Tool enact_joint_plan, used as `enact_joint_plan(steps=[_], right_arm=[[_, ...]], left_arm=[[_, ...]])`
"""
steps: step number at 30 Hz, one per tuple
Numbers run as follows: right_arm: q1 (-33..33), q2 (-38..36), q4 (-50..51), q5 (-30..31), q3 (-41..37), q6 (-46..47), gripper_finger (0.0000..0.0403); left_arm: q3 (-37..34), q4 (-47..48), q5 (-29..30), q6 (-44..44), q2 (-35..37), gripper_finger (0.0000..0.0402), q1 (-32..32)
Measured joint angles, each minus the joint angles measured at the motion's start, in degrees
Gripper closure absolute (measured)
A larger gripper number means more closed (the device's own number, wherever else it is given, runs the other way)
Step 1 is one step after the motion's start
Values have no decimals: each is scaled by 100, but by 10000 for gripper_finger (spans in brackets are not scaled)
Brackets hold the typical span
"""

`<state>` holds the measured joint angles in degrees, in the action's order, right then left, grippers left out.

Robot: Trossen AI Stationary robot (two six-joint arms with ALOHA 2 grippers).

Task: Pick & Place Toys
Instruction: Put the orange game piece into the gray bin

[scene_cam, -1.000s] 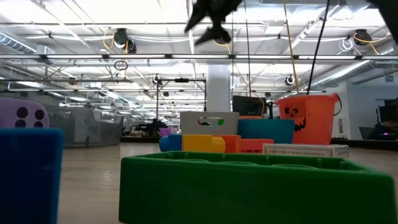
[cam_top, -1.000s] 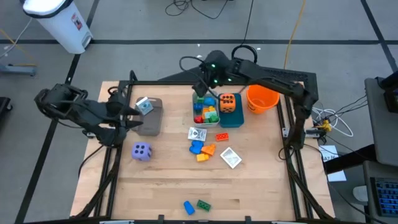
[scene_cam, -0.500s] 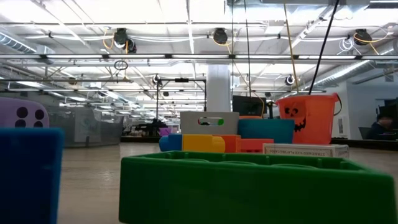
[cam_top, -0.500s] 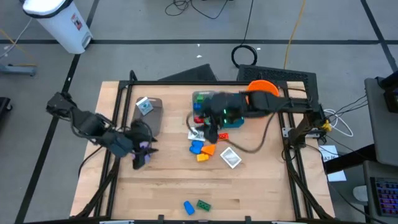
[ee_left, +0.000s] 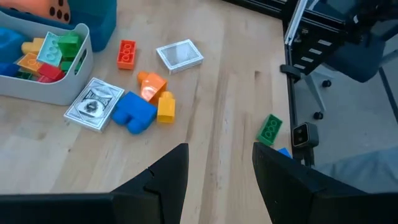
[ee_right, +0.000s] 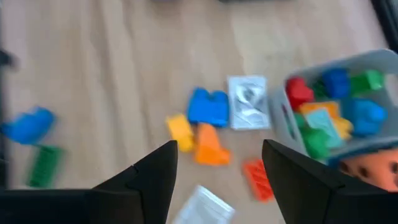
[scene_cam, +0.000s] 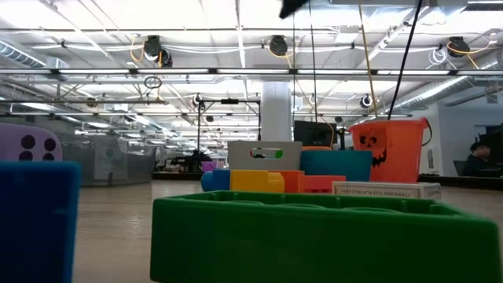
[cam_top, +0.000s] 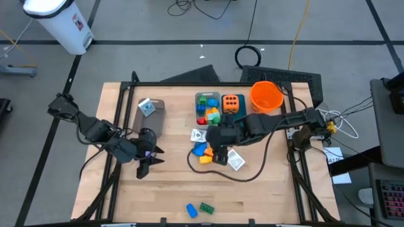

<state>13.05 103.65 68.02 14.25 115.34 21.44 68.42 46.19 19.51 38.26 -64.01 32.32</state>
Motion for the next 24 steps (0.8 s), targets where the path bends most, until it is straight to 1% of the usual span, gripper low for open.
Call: enact_joint_plan(steps=[1, 3, 9, 12, 14, 17, 19, 24], right_arm=[[16, -4, 84, 92, -150, -120, 177], [21, -46, 253, 77, -549, -393, 177], [-39, -102, 236, 54, -2007, -841, 177], [-164, -98, -256, 48, -2633, -1205, 177], [-286, -98, -706, -140, -2947, -1530, 177], [-530, -96, -1331, -767, -3217, -1945, 177], [-718, -100, -1726, -969, -3343, -2102, 177], [-1181, -99, -2357, -984, -3498, -2408, 177]], left_arm=[[0, -2, 0, 0, 2, 215, 2], [0, 0, -4, 4, 2, 215, 2], [0, 0, -4, 8, 2, 215, 0], [0, 0, -2, -22, 2, 215, 0], [0, 0, -2, -24, 2, 215, -4], [0, 0, 0, -41, 2, 215, -4], [0, 0, 0, -46, 2, 215, -4], [0, 1, 2, -52, 2, 215, -34]])
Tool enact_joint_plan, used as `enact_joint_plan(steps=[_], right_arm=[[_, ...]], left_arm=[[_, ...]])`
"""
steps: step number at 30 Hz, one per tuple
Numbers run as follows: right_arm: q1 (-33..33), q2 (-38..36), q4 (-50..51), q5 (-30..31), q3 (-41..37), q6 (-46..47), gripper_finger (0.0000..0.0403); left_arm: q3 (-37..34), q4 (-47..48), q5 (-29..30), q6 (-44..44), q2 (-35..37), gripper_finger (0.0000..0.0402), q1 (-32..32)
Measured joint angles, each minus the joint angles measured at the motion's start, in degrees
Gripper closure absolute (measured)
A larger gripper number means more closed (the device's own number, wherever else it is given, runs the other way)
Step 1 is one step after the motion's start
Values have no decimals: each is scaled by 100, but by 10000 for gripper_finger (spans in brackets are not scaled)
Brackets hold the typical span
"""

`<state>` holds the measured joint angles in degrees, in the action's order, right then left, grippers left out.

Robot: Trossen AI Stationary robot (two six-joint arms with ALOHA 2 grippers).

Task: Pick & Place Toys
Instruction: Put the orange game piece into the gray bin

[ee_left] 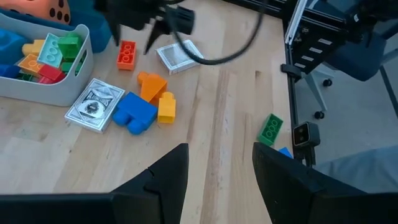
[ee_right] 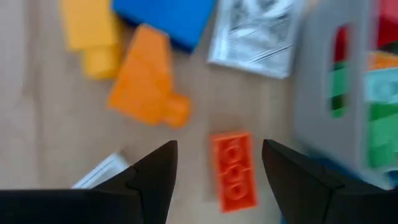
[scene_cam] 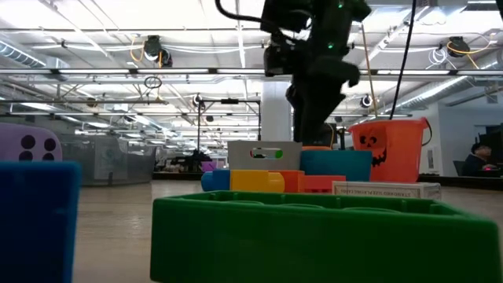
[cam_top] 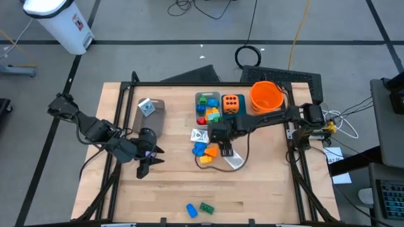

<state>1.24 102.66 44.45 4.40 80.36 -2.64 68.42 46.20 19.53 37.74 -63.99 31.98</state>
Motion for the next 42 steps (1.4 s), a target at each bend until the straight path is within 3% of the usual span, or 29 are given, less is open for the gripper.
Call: enact_joint_plan(steps=[14, 31, 36, 42], right_arm=[[-429, 242, -91, -26, -124, -764, 177], [-552, 231, -738, -7, -1115, -503, 176], [-575, 229, -802, -180, -1280, -487, 177], [-577, 221, -924, -317, -1288, -201, 220]], left_arm=[[0, 24, 0, -237, 0, 215, -416], [-2, 11, -28, -503, 2, 215, -1020], [-2, 2, -357, -503, 2, 215, -1143], [-2, -1, -424, -505, 2, 215, -1177]])
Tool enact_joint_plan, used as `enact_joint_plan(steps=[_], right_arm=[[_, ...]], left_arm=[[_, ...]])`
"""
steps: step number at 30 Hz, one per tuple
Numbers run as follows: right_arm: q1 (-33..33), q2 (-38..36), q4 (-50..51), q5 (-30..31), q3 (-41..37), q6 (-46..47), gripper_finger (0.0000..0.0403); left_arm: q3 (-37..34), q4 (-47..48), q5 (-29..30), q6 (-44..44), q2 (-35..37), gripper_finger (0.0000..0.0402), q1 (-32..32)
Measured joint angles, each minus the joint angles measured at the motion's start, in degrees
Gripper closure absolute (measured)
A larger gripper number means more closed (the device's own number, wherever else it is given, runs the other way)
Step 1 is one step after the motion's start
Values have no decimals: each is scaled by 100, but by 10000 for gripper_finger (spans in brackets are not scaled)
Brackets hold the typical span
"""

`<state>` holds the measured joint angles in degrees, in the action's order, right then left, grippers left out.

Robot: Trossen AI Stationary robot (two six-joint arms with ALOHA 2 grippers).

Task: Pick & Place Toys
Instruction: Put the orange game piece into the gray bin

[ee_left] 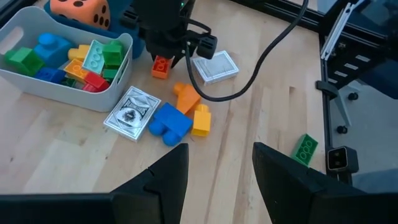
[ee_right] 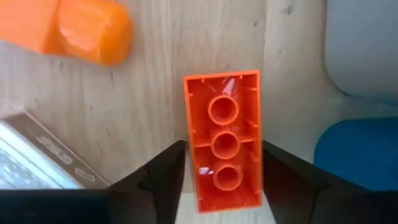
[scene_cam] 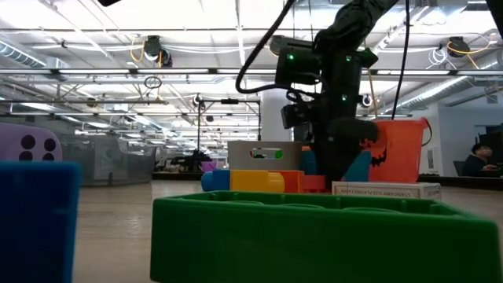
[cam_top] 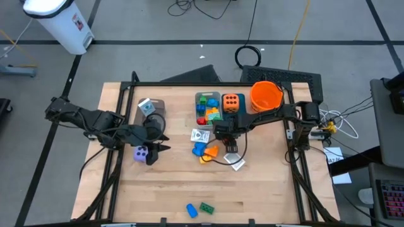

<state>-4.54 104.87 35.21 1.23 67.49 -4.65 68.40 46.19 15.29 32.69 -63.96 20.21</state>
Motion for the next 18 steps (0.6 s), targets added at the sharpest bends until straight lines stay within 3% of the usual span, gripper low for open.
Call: enact_joint_plan(steps=[5, 13, 18], right_arm=[[15, -29, -50, -502, 168, 368, 274], [234, -104, 126, -741, 1198, 666, 275], [349, -237, 128, -312, 2105, 537, 258]], left_arm=[[0, -39, -3, -67, 0, 215, 0], [0, -186, -2, -222, 0, 215, 0], [0, -332, -2, -373, 0, 215, 0]])
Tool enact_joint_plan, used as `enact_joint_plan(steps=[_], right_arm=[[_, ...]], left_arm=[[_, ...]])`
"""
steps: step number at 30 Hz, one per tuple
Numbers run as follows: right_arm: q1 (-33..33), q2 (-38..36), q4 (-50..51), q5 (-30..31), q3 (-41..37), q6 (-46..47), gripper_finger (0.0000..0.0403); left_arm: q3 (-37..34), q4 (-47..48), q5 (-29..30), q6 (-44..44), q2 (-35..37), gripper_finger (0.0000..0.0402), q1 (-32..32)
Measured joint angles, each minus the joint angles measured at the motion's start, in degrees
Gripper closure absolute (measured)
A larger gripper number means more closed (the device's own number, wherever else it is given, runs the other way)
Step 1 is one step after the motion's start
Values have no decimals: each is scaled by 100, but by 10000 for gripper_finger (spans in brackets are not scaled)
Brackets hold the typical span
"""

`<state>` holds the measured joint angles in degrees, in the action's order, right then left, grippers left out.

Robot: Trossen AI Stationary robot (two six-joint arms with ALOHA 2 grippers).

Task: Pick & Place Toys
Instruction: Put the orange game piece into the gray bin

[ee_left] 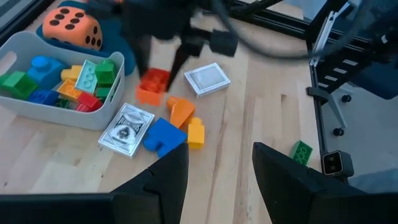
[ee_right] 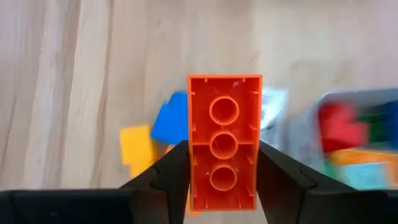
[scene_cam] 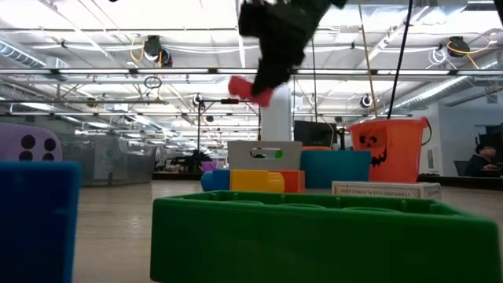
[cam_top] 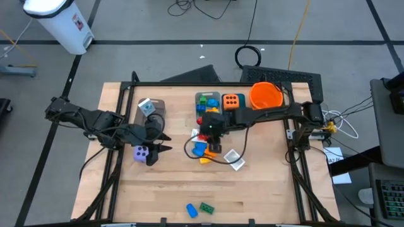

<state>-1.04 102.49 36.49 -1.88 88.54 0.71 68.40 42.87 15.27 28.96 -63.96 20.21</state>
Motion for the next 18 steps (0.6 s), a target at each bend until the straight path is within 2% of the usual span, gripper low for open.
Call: enact_joint_plan(steps=[8, 18], right_arm=[[-454, -32, 355, 343, 1350, 23, 269], [-1876, 73, 1001, 351, 1523, -400, 265]], left_arm=[[0, -4, -26, -92, 0, 215, -7], [0, 5, -33, -153, 0, 215, -7]])
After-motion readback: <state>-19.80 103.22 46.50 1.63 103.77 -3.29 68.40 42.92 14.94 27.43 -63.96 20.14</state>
